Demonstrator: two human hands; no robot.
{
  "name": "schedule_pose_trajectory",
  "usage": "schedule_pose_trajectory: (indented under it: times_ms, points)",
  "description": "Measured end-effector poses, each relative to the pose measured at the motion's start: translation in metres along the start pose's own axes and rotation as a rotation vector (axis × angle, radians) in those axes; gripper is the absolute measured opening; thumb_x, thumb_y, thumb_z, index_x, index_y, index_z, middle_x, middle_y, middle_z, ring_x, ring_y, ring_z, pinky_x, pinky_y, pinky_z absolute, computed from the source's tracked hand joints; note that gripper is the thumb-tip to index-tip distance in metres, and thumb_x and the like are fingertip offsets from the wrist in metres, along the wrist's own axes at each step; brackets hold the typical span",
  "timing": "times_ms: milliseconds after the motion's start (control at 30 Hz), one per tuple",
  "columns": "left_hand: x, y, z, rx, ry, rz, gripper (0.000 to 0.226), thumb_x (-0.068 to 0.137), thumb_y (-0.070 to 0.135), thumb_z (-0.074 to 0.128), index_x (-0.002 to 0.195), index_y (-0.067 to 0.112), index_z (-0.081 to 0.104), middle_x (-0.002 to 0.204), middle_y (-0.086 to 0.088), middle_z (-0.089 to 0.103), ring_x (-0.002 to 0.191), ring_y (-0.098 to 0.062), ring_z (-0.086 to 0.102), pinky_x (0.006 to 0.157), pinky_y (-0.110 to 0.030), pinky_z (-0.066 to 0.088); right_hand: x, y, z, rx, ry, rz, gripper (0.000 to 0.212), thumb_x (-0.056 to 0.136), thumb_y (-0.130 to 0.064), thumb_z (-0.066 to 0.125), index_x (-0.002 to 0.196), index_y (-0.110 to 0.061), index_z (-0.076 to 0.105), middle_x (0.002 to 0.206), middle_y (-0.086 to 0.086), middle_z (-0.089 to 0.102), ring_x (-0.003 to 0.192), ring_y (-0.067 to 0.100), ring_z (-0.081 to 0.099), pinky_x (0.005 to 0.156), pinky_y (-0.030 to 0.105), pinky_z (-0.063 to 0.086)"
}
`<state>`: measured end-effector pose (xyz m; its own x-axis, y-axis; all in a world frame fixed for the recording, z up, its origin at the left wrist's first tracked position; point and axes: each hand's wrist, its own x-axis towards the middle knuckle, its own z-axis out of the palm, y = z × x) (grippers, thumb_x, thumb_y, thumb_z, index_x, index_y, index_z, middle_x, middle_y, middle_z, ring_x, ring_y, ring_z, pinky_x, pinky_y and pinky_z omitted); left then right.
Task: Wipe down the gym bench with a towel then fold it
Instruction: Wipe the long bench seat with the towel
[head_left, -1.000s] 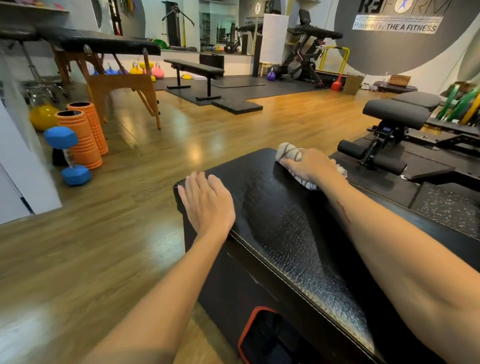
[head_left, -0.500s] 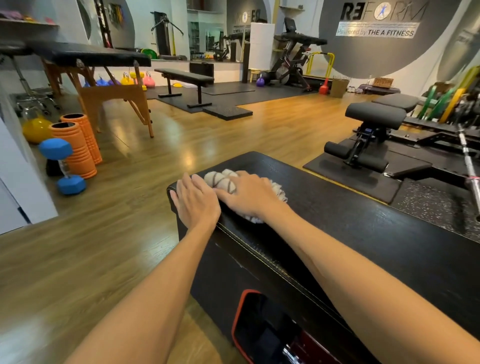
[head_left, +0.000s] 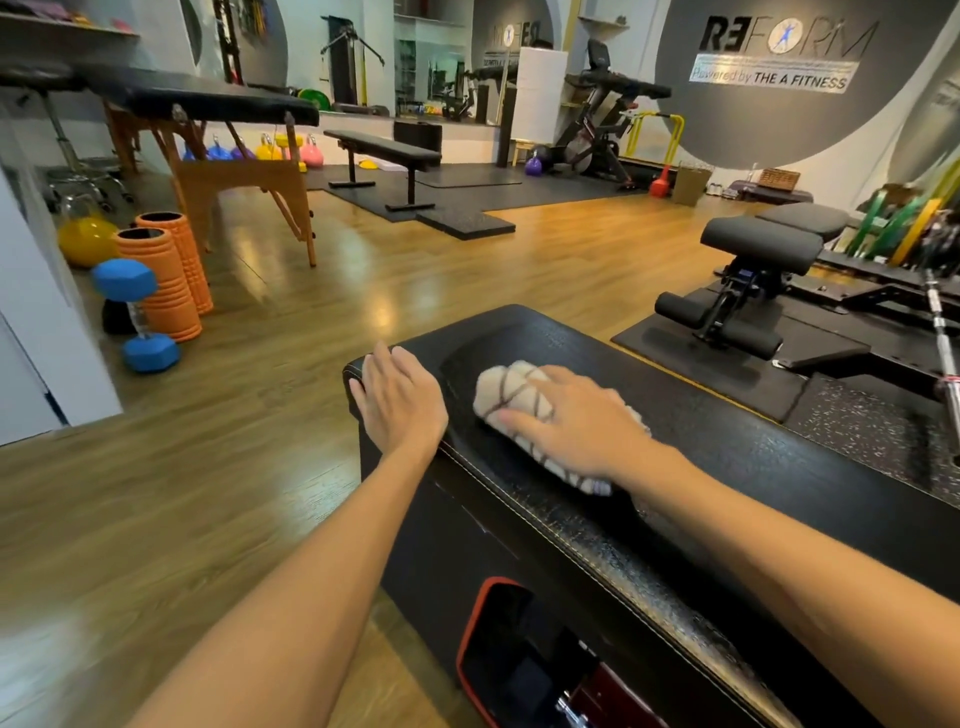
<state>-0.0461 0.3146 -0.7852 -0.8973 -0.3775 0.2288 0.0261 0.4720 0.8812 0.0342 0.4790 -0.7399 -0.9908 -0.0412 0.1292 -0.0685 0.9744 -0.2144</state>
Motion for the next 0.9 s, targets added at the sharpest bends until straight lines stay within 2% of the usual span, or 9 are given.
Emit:
schedule_pose_trajectory:
  times_ms: [133,200,267,333,400,533,700,900]
  points:
    - [0.002,-0.003,0.003,-0.030,0.008,0.012,0.052,0.103,0.025,0.012,0.150,0.007,0.026,0.156,-0.007,0.030,0.147,-0.015,0.018,0.121,-0.032,-0.002,0.067,0.040,0.003,0.004,0.020,0.191,0.095,0.065,-0.095,0.028,0.116,-0.023,0.061,0.125,0.003,0.058,0.116,0.034,0.055,0.094,0.049,0.043]
    - [0.003,-0.004,0.005,-0.057,0.021,0.016,0.051,0.103,0.023,0.013,0.151,0.006,0.024,0.158,-0.008,0.026,0.148,-0.015,0.014,0.121,-0.032,-0.001,0.095,0.049,0.003,0.042,0.027,0.225,0.085,0.069,-0.092,0.034,0.108,-0.022,0.062,0.113,0.005,0.062,0.106,0.034,0.058,0.085,0.043,0.045]
    - [0.004,-0.005,0.006,-0.078,0.042,0.007,0.051,0.104,0.022,0.015,0.151,0.004,0.022,0.159,-0.009,0.021,0.149,-0.017,0.009,0.121,-0.035,0.002,0.119,0.053,0.003,0.046,0.043,0.232,0.061,0.084,-0.075,0.046,0.106,-0.020,0.061,0.107,0.007,0.062,0.098,0.031,0.057,0.079,0.038,0.042]
    - [0.005,-0.007,0.009,-0.120,0.062,-0.048,0.052,0.104,0.023,0.017,0.151,0.002,0.019,0.161,-0.010,0.012,0.149,-0.020,0.004,0.121,-0.036,0.004,0.137,0.051,0.004,0.043,0.049,0.246,0.048,0.088,-0.069,0.048,0.098,-0.023,0.055,0.102,0.005,0.058,0.095,0.030,0.054,0.086,0.040,0.044]
    - [0.006,-0.008,0.011,-0.162,0.055,-0.113,0.054,0.104,0.025,0.017,0.152,0.001,0.013,0.163,-0.009,0.003,0.150,-0.020,-0.001,0.121,-0.035,0.004,0.149,0.046,0.006,0.038,0.035,0.278,0.052,0.082,-0.075,0.043,0.096,-0.026,0.053,0.103,0.004,0.060,0.099,0.033,0.056,0.094,0.049,0.046]
    - [0.005,-0.007,0.011,-0.200,0.037,-0.145,0.056,0.104,0.025,0.016,0.153,0.001,0.006,0.163,-0.008,-0.003,0.149,-0.018,-0.004,0.121,-0.030,0.000,0.147,0.033,0.013,0.010,0.037,0.222,0.071,0.078,-0.080,0.037,0.112,-0.023,0.061,0.117,0.008,0.064,0.107,0.036,0.058,0.096,0.051,0.045]
    - [0.005,-0.003,0.007,-0.207,0.021,-0.153,0.054,0.104,0.022,0.015,0.152,-0.002,0.008,0.163,-0.010,-0.001,0.149,-0.020,-0.003,0.120,-0.030,0.000,0.116,-0.021,0.019,-0.001,0.023,0.100,0.064,0.085,-0.074,0.046,0.120,-0.022,0.059,0.130,0.007,0.058,0.119,0.035,0.054,0.096,0.048,0.039]
    - [0.002,-0.001,-0.001,-0.203,-0.003,-0.175,0.053,0.104,0.022,0.013,0.152,-0.001,0.013,0.163,-0.008,0.001,0.150,-0.020,-0.001,0.119,-0.029,0.001,0.063,-0.053,0.027,-0.018,-0.014,-0.071,0.069,0.084,-0.071,0.038,0.133,-0.026,0.056,0.135,0.001,0.056,0.121,0.031,0.053,0.098,0.047,0.038]
